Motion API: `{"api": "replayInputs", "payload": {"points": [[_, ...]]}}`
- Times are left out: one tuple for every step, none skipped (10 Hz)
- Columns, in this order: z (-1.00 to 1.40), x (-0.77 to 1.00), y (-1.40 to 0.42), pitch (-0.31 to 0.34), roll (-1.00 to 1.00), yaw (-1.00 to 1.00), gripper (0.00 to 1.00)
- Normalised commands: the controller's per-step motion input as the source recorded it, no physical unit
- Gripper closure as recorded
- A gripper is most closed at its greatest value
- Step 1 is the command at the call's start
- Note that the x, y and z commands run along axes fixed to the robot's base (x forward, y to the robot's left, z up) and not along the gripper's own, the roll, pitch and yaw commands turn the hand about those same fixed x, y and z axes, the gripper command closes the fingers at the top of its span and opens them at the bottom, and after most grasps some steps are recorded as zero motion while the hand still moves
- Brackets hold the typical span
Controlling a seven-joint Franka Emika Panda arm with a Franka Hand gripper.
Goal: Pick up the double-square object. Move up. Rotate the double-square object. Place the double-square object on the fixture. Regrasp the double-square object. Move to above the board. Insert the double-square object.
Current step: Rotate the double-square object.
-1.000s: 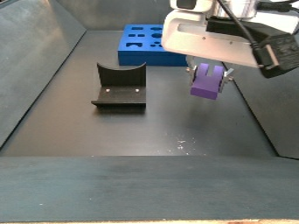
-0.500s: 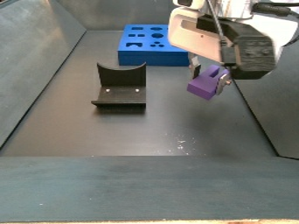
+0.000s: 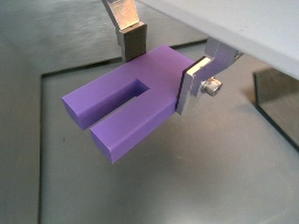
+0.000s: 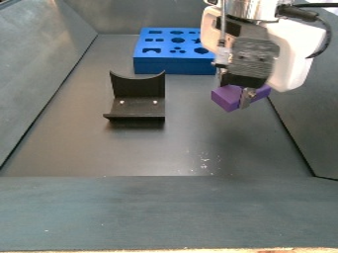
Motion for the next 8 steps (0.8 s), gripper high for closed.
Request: {"api": "replayInputs", "payload": {"points": [[-0.06,0.03,0.02,-0.005,0.0,-1.0,1.0],[-0.06,0.03,0.02,-0.005,0.0,-1.0,1.0],[-0.06,0.03,0.02,-0.006,0.0,-1.0,1.0],[-0.06,0.03,0.02,-0.006,0.0,-1.0,1.0],[-0.06,0.03,0.02,-0.006,0.0,-1.0,1.0],[-0.06,0.03,0.02,-0.006,0.0,-1.0,1.0],[-0.06,0.03,0.02,-0.007,0.0,-1.0,1.0],[-0.06,0.03,0.02,-0.007,0.0,-1.0,1.0]]}}
